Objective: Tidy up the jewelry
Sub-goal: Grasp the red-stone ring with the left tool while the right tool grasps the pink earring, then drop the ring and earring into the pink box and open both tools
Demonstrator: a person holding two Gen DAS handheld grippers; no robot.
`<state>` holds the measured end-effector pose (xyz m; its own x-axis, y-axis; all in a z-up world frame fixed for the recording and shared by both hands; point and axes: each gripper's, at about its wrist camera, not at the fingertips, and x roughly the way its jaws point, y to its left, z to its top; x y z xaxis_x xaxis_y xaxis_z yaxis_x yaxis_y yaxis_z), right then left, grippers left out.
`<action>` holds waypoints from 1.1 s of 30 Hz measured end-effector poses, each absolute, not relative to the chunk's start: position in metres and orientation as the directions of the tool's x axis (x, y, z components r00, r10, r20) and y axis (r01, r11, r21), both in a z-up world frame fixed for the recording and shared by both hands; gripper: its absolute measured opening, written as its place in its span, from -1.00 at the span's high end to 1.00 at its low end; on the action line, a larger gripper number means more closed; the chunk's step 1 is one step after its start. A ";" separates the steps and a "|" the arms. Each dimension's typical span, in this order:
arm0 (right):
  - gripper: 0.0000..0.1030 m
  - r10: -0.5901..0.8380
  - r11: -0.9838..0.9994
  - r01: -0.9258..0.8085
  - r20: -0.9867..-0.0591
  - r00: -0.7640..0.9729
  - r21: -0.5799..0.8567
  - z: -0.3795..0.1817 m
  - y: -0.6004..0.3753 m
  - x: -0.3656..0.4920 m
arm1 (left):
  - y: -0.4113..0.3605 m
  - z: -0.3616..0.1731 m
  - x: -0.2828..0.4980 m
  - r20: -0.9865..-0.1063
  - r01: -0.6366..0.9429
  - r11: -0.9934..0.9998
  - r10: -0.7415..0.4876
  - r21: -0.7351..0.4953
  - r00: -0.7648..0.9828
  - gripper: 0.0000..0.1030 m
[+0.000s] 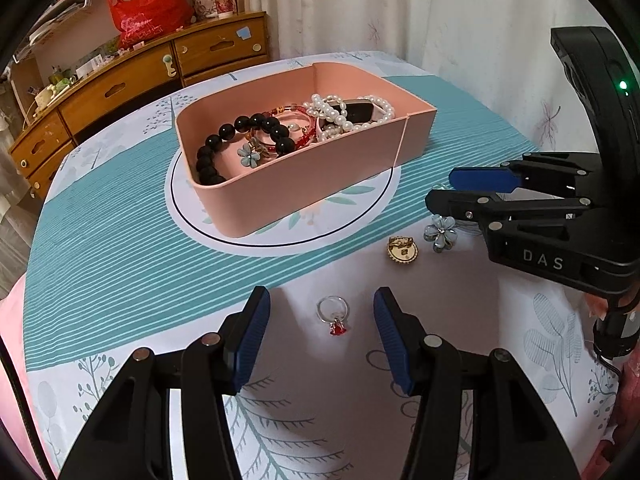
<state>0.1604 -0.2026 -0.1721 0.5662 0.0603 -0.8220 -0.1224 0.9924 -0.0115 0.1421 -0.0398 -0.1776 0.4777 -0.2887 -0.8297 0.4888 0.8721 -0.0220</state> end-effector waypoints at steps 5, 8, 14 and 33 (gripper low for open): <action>0.62 0.090 0.987 -0.162 -0.820 0.565 -0.004 -0.172 -0.200 0.160 | -0.044 -0.177 0.137 -0.820 0.496 0.868 -0.299 -0.021 0.488 0.38; 0.69 0.095 0.986 -0.168 -0.822 0.562 -0.001 -0.172 -0.200 0.160 | -0.044 -0.176 0.136 -0.817 0.497 0.868 -0.303 -0.024 0.490 0.60; 0.82 0.221 0.972 -0.191 -0.817 0.533 0.138 -0.171 -0.207 0.160 | -0.039 -0.175 0.139 -0.821 0.491 0.868 -0.332 -0.073 0.464 0.74; 0.83 0.498 0.857 -0.164 -0.704 0.506 0.488 -0.144 -0.227 0.163 | -0.010 -0.137 0.166 -0.793 0.466 0.864 -0.418 -0.194 0.445 0.74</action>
<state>0.1628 -0.2267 -0.1441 0.5063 0.4982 -0.7038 -0.1642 0.8570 0.4885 0.1659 -0.0100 -0.1367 0.4445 -0.4175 -0.7925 0.4655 0.8635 -0.1938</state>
